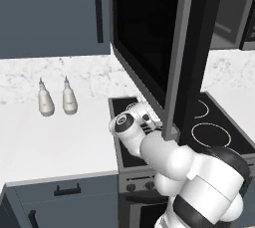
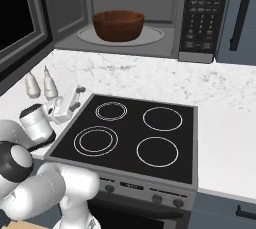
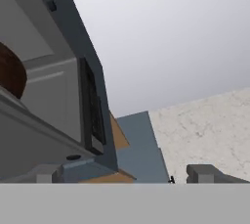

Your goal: Pick the mushroom from the sink and place it in the bowl. Then pick the bowl and place it in the microwave. Then close the microwave door and press the start button.

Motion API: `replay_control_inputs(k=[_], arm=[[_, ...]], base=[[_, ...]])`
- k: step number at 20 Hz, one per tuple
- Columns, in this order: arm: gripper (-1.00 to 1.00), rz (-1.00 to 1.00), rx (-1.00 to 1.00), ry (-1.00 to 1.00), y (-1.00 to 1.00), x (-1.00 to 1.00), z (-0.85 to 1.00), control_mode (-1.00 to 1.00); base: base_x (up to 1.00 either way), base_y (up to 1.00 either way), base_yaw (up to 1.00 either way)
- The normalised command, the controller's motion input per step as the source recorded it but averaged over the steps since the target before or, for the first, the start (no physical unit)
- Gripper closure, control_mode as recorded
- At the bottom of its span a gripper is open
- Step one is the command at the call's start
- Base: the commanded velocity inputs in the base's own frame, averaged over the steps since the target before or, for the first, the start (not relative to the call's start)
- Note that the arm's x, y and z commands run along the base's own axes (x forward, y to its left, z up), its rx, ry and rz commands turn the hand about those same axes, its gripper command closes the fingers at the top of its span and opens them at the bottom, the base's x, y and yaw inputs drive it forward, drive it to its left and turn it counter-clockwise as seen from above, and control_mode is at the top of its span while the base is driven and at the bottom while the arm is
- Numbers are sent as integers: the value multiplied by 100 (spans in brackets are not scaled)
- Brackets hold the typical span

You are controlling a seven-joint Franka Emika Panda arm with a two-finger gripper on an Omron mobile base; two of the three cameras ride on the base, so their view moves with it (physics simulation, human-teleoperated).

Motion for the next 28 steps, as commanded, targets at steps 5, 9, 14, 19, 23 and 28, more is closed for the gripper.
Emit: replay_control_inputs(k=[5, 9, 14, 19, 23, 28], arm=[[-100, 0, -4, 0, 49, 0, -14, -100], [-100, 0, -6, 0, 44, -5, -21, -100], [-100, 0, -1, 0, 38, -10, -10, -100], [-100, 0, 0, 0, 71, -23, 0, -100], [-100, 4, 0, 0, 88, -24, 0, -100], [-100, 7, 0, 0, 89, -17, 4, -100]], base=[[0, 0, 0], [0, 0, 0], [0, 0, 0], [0, 0, 0], [0, 0, 0], [0, 0, 0]])
